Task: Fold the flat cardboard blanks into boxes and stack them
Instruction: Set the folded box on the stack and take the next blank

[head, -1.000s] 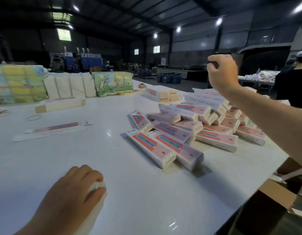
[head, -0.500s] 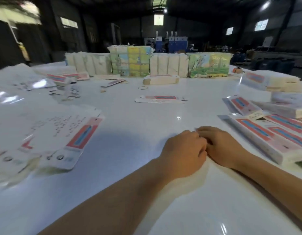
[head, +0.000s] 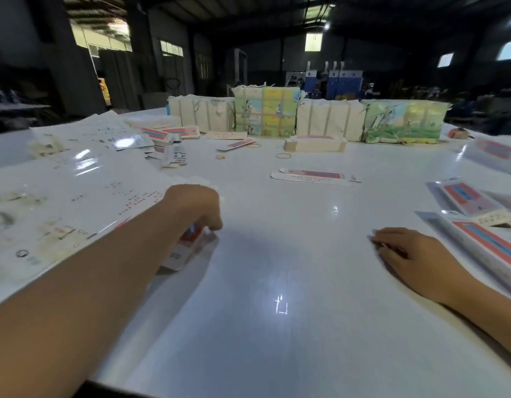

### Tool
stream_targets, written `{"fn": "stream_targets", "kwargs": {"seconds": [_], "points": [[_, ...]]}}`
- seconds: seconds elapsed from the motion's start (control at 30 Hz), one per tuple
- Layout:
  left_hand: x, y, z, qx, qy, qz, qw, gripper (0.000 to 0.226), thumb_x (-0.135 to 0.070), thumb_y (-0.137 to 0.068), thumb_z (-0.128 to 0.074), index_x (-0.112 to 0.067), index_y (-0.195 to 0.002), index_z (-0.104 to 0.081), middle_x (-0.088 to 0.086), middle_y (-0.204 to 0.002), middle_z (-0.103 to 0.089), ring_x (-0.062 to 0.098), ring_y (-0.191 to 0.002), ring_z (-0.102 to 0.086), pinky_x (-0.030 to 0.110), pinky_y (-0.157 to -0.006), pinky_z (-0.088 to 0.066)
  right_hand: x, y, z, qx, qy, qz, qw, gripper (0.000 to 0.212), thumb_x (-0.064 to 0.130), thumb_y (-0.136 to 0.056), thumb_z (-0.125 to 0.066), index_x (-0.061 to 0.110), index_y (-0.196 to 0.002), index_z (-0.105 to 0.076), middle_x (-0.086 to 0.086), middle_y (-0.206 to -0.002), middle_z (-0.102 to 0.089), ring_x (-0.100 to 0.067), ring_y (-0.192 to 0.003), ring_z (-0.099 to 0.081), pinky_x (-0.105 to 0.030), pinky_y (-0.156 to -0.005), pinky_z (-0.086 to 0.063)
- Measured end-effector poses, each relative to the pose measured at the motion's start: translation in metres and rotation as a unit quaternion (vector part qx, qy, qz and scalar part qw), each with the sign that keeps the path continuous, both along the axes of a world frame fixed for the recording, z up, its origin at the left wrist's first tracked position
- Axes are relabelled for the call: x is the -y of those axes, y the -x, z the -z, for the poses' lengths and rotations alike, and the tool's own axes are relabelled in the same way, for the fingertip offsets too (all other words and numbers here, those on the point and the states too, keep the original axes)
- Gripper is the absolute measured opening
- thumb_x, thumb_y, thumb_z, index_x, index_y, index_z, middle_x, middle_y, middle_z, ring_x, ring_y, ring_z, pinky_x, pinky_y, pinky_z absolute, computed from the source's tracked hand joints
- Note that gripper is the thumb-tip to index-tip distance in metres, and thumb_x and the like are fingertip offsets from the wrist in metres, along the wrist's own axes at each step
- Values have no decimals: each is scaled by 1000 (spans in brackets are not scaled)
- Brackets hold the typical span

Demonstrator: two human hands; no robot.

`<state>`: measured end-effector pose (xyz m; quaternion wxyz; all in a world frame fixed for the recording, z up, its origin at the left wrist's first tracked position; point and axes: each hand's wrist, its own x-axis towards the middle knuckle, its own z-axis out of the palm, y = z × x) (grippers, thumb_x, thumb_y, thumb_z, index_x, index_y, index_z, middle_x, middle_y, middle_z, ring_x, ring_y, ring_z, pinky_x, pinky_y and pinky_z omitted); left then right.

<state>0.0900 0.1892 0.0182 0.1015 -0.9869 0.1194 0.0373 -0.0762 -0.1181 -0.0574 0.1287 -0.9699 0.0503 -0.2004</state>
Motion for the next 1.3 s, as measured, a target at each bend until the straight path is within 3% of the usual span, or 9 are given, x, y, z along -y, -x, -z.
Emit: {"fn": "stream_targets", "kwargs": {"seconds": [0.17,0.33,0.5,0.7,0.83,0.93,1.03,1.13,1.3], "points": [[-3,-5,10,-22,-6,-21,1000,24,-27,-68,-68,-15,-79,-51,0,-74,-59,15,-65,-59,23,-60,-45,0,1,-4,-3,-7,0,1000,25,12,-90,-58,14,-111,-70,-1,-127,-62,-21,-117,-56,-19,-90,-32],[4,1,15,26,-27,22,999,18,-22,-79,-52,-17,-95,-46,0,-78,-42,20,-83,-49,28,-73,-45,-1,3,-5,7,-7,-9,1000,22,8,-89,-59,12,-105,-72,-2,-120,-65,-21,-112,-58,-11,-83,-28],[1,6,4,-24,-78,20,996,25,-19,-76,-62,-14,-97,-50,1,-79,-47,16,-69,-49,25,-65,-46,-2,6,-8,9,-7,-26,1000,19,6,-88,-59,10,-100,-73,-3,-114,-68,-21,-109,-60,-10,-79,-29],[2,3,3,-57,-112,12,992,63,-21,-73,-65,-15,-132,-44,6,-122,-56,21,-97,-55,29,-75,-47,-2,10,-9,14,-8,-31,999,21,8,-90,-56,9,-104,-72,-4,-116,-67,-21,-111,-58,-19,-87,-35],[-4,3,12,17,-112,15,993,55,-25,-81,-52,-19,-134,-39,6,-128,-50,22,-111,-51,31,-81,-42,-4,11,-9,10,-7,-31,999,20,9,-91,-54,7,-99,-72,-7,-112,-68,-25,-106,-59,-22,-86,-37],[-16,4,25,138,-66,-4,988,36,-30,-88,-46,-20,-122,-51,1,-109,-51,21,-106,-54,31,-75,-37,-4,11,-9,14,-16,-28,999,20,11,-92,-53,8,-100,-71,-5,-112,-68,-23,-107,-59,-22,-85,-37],[-16,6,24,171,-12,-19,985,34,-30,-90,-46,-19,-121,-53,1,-95,-45,24,-102,-52,33,-73,-36,-4,9,-8,15,-14,-24,1000,21,12,-92,-52,10,-101,-71,-3,-112,-67,-22,-107,-57,-23,-86,-39],[19,17,16,189,51,20,981,46,-24,-89,-47,-21,-134,-37,8,-115,-47,30,-110,-47,40,-84,-42,-5,6,-8,14,-11,-24,1000,21,13,-91,-52,10,-99,-71,-5,-110,-67,-24,-106,-56,-28,-87,-42],[112,78,27,168,155,211,950,62,-18,-93,-32,-33,-147,-3,9,-133,-40,32,-114,-46,46,-93,-35,-6,6,-9,25,-22,-21,999,20,14,-90,-54,10,-97,-71,-6,-107,-67,-25,-101,-57,-28,-84,-43]]}}
